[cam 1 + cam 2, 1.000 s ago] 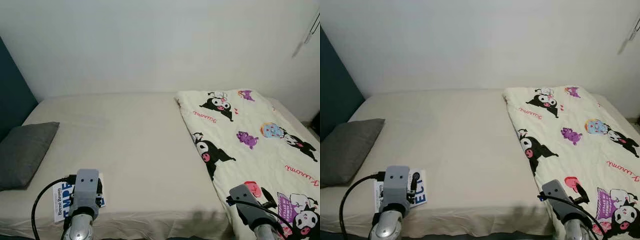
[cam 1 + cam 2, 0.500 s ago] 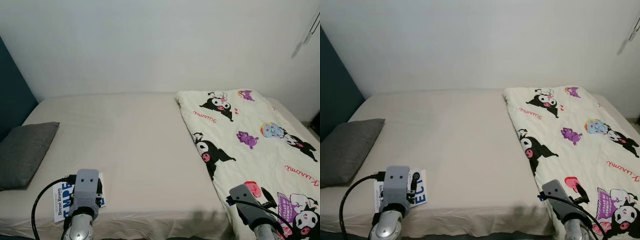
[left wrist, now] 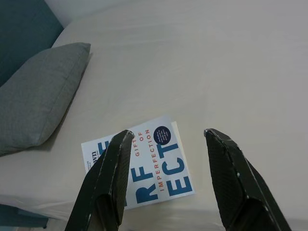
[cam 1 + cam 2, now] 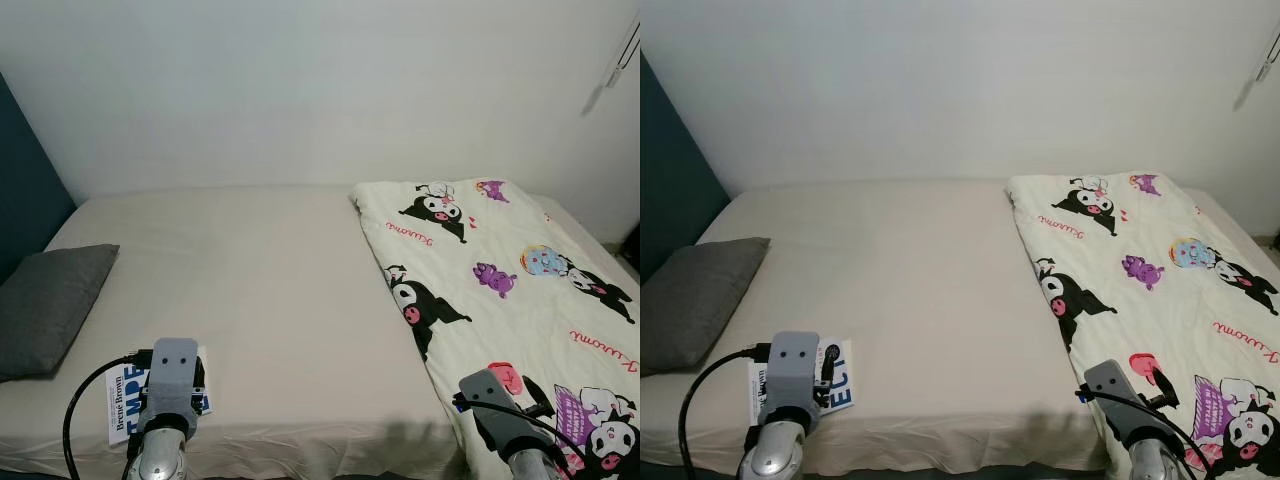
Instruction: Clean up the room
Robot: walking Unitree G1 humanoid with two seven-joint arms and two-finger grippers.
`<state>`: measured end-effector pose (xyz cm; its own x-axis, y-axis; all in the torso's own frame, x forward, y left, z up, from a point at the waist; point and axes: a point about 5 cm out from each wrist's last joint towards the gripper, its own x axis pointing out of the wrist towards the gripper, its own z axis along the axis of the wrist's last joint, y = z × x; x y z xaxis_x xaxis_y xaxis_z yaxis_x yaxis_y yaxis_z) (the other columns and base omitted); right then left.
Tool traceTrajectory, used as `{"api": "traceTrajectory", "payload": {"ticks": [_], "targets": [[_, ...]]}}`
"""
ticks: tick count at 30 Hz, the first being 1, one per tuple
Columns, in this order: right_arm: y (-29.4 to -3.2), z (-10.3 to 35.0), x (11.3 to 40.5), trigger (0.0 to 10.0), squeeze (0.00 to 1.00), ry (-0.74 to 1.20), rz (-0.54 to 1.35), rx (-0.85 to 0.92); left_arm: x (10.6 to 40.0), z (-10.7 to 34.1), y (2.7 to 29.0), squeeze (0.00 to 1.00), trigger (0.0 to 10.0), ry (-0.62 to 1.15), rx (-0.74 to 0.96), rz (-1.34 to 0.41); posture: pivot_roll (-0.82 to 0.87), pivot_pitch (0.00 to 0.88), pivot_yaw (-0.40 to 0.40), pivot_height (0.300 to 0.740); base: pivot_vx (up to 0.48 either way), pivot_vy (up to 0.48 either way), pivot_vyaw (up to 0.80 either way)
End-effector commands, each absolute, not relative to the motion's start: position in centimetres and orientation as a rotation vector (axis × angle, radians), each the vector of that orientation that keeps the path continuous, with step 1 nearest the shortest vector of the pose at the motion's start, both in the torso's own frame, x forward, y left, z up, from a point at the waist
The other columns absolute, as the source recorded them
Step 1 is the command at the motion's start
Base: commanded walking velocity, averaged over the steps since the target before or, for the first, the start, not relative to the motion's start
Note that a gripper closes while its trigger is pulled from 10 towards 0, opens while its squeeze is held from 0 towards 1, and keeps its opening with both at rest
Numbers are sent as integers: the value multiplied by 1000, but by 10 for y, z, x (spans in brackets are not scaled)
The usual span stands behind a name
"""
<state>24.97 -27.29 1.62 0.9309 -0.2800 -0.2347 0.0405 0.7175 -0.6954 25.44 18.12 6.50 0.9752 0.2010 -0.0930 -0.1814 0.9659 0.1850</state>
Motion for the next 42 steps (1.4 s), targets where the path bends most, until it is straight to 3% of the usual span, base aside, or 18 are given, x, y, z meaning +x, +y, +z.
{"api": "traceTrajectory", "payload": {"ticks": [1, 42], "targets": [[-271, 11, 247, 10000, 0, 354, -178, -750, 251, 61, 184, 0, 10000, 128, 192, 193, 30, 121, 8, 740, 0, 0, 0], [-271, 12, 248, 10000, 0, 352, -178, -750, 252, 62, 186, 0, 10000, 130, 195, 195, 28, 128, 14, 740, 0, 0, 0]]}}
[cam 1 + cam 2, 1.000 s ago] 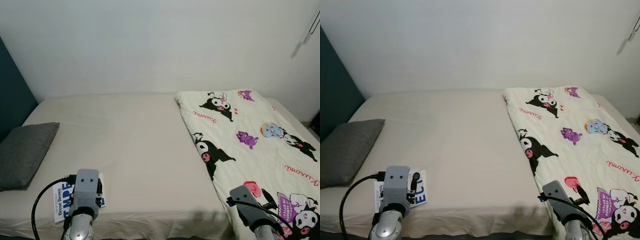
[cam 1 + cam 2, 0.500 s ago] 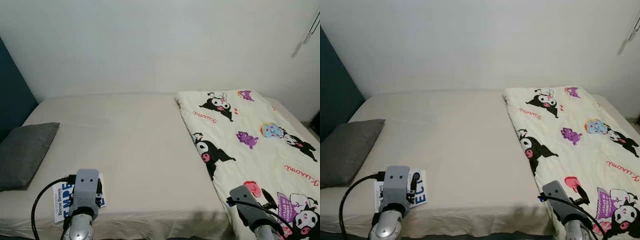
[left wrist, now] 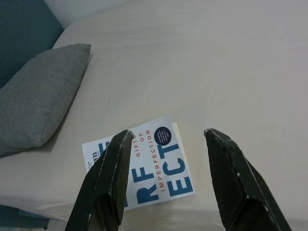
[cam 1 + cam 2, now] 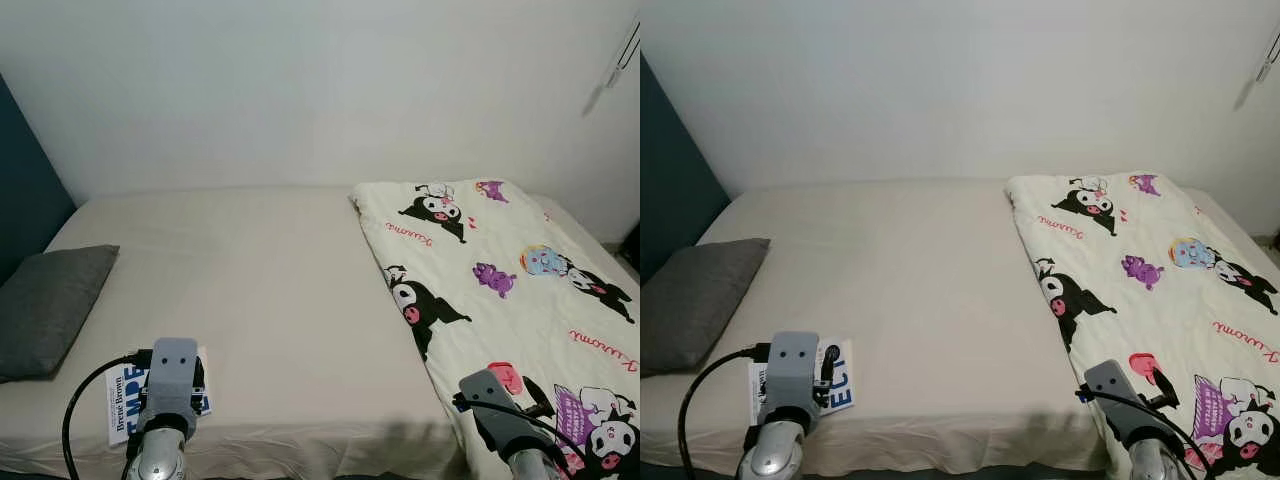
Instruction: Clean up the room
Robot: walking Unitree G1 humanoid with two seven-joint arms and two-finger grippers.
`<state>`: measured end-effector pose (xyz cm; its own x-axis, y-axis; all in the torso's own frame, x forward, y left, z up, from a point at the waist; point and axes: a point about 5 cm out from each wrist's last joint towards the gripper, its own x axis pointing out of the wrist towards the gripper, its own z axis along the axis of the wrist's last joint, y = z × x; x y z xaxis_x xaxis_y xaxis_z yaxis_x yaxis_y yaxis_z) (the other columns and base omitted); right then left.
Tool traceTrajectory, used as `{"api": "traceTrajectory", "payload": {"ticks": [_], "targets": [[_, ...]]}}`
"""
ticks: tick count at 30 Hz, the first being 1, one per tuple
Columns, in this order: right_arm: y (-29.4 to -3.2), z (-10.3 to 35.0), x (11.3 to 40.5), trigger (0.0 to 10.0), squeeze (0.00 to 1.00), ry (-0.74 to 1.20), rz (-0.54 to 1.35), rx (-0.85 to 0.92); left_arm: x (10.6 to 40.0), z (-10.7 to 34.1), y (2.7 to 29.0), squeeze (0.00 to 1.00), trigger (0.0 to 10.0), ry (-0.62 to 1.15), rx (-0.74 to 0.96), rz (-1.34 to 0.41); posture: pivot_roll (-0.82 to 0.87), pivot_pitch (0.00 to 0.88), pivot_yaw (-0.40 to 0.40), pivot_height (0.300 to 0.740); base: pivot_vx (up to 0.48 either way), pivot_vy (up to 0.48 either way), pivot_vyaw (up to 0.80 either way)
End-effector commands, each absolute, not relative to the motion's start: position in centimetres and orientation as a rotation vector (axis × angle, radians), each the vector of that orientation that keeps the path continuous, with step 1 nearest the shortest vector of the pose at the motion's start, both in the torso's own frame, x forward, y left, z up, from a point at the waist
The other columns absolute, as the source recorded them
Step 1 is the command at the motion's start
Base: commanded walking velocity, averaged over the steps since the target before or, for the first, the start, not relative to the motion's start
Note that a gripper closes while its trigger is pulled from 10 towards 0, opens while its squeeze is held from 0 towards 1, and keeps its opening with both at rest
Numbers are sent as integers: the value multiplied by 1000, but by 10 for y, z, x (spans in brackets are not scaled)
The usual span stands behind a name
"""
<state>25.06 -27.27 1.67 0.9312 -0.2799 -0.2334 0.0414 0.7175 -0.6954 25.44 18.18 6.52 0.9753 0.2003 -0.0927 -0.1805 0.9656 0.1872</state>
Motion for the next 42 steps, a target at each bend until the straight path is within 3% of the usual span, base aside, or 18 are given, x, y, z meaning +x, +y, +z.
{"api": "traceTrajectory", "payload": {"ticks": [1, 42], "targets": [[-271, 12, 248, 10000, 0, 352, -178, -750, 252, 62, 186, 0, 10000, 129, 195, 195, 28, 128, 14, 740, 0, 0, 0], [-269, 12, 254, 10000, 0, 360, -178, -750, 255, 63, 186, 0, 10000, 123, 197, 192, 29, 115, 15, 740, 0, 0, 0]]}}
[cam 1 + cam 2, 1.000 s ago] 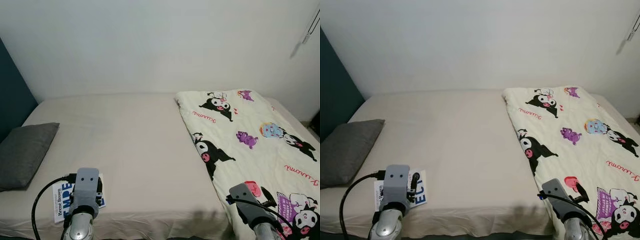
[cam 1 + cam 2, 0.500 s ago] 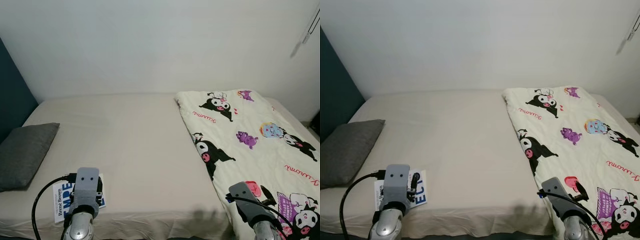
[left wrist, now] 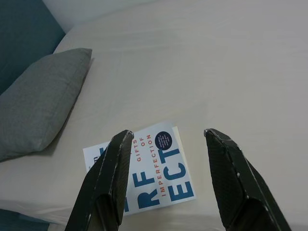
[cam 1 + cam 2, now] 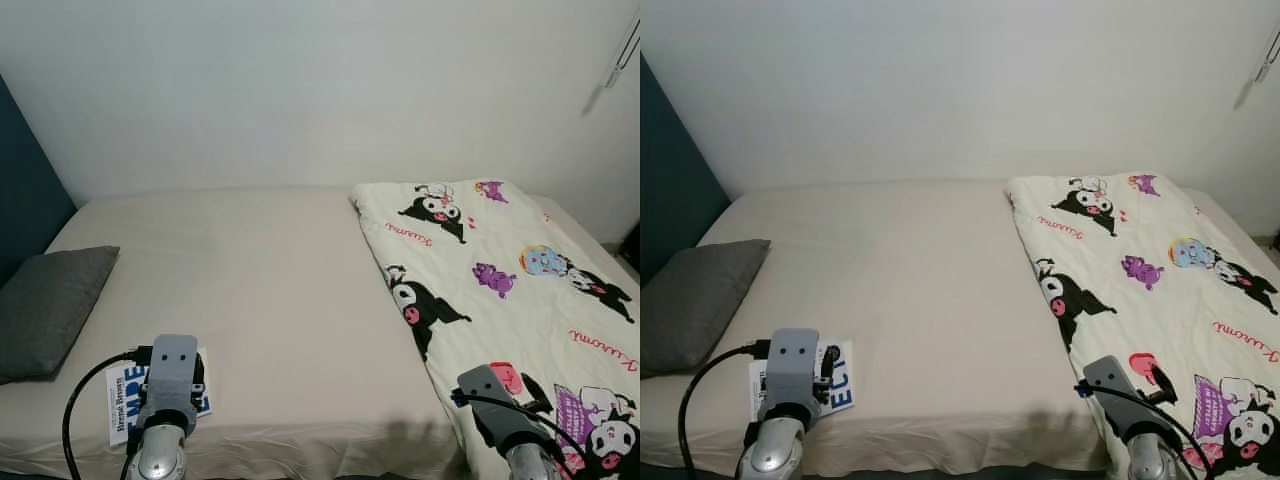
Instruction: Clean up the room
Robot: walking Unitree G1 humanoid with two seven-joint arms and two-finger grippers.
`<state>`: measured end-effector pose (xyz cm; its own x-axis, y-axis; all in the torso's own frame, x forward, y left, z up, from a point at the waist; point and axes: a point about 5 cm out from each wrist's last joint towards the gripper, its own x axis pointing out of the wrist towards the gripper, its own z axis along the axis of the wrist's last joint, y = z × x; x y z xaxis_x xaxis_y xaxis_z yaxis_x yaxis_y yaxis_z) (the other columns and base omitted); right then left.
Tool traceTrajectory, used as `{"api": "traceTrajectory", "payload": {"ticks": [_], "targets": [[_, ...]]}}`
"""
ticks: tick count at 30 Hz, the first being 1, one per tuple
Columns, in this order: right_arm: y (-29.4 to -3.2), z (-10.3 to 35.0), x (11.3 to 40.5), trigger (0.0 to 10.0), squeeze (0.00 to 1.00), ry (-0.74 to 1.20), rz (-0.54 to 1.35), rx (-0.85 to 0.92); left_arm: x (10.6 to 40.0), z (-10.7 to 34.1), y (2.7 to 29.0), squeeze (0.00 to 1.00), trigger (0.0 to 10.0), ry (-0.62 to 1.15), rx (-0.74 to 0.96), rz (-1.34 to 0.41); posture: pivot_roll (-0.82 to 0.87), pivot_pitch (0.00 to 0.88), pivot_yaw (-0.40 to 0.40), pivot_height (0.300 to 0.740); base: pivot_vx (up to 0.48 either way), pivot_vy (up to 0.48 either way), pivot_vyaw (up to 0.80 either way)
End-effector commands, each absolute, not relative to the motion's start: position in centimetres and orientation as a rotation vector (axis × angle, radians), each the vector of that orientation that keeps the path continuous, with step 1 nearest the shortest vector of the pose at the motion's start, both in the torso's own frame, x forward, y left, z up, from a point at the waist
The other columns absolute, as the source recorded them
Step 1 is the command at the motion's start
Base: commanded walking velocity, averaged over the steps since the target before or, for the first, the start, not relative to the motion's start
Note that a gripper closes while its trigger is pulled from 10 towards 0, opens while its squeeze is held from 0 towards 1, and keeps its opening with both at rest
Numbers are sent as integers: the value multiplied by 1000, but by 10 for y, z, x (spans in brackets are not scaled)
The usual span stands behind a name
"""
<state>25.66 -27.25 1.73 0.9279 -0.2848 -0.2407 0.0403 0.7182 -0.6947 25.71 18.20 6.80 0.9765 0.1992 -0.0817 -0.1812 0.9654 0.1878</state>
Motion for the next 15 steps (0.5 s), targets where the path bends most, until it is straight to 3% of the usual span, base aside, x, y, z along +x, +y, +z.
{"api": "traceTrajectory", "payload": {"ticks": [1, 15], "targets": [[-269, 12, 254, 10000, 0, 360, -178, -750, 254, 63, 185, 0, 10000, 124, 196, 192, 27, 112, 15, 740, 0, 0, 0], [-266, 11, 254, 10000, 0, 357, -176, -749, 255, 61, 186, 0, 10000, 126, 196, 189, 30, 105, 15, 740, 0, 0, 0]]}}
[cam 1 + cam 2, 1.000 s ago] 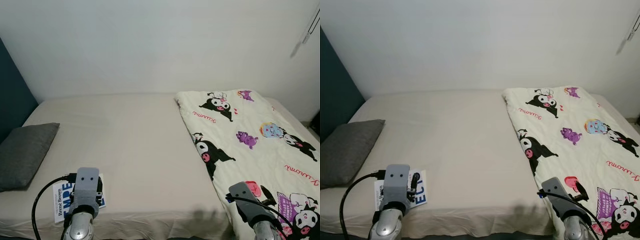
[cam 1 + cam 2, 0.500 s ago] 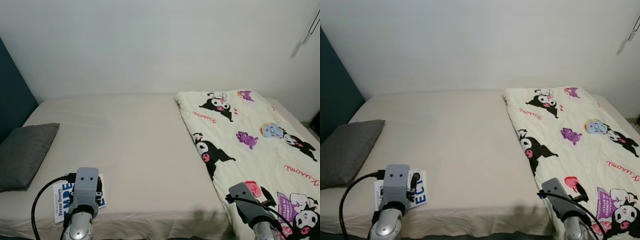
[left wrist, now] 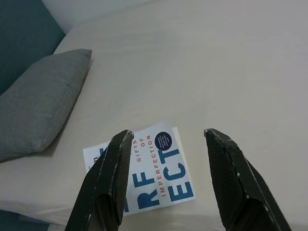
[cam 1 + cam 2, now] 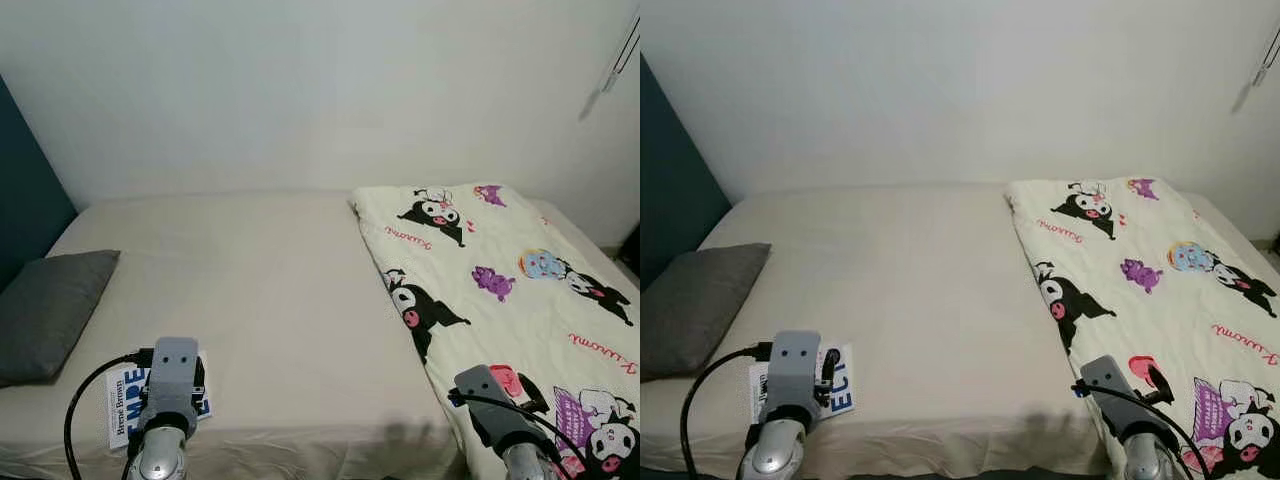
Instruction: Clean up the room
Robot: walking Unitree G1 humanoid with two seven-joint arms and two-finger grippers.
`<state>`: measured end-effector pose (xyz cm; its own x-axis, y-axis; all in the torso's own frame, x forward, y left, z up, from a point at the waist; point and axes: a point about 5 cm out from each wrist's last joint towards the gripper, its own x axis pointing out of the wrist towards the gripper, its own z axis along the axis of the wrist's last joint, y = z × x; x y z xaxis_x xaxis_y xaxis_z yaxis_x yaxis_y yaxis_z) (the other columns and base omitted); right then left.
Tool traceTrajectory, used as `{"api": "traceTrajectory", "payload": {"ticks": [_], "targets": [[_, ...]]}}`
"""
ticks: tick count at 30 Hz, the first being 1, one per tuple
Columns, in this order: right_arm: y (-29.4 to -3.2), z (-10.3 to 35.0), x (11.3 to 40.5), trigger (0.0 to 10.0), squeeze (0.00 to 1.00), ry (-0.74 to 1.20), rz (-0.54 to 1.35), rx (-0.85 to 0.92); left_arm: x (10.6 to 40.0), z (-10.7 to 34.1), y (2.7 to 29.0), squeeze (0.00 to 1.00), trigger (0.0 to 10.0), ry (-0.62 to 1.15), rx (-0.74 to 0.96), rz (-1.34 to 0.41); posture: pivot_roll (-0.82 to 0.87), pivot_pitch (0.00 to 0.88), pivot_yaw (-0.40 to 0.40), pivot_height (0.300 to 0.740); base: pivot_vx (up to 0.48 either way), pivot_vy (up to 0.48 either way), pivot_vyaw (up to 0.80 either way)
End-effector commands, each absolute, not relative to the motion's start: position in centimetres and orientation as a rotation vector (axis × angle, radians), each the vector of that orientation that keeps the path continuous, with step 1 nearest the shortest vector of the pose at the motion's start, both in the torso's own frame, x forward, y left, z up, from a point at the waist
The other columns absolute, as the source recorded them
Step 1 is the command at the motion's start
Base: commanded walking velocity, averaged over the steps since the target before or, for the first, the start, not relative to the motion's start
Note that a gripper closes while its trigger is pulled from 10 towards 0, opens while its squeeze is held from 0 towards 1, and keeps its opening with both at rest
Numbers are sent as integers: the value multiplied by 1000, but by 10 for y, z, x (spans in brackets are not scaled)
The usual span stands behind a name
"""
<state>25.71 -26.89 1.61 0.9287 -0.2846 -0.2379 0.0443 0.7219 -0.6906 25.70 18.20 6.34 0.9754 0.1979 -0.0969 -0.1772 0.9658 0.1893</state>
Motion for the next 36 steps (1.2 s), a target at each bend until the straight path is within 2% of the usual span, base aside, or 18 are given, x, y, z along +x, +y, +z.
{"api": "traceTrajectory", "payload": {"ticks": [1, 36], "targets": [[-266, 11, 254, 10000, 0, 357, -176, -749, 255, 61, 186, 0, 10000, 126, 197, 189, 29, 105, 16, 740, 0, 0, 0], [-269, 9, 244, 10000, 0, 349, -178, -750, 252, 60, 187, 0, 10000, 129, 201, 191, 35, 122, 18, 740, 0, 0, 0]]}}
